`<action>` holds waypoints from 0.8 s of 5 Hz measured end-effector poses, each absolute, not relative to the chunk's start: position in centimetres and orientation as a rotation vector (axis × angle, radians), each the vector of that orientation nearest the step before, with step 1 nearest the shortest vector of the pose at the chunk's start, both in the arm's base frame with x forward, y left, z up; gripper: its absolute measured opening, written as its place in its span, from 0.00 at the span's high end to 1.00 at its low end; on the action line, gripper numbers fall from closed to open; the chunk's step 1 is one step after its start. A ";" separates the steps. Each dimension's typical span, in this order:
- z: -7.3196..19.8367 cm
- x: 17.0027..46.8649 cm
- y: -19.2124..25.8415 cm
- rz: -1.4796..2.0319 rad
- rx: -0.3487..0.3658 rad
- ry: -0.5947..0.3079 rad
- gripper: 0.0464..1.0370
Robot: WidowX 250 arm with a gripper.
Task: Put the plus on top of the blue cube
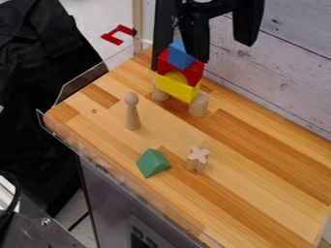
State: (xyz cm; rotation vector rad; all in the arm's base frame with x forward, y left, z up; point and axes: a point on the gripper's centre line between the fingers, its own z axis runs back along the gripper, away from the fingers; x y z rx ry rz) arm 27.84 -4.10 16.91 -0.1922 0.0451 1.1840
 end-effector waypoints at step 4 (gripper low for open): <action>12.4 28.1 -5.3 0.508 -0.267 0.264 0.04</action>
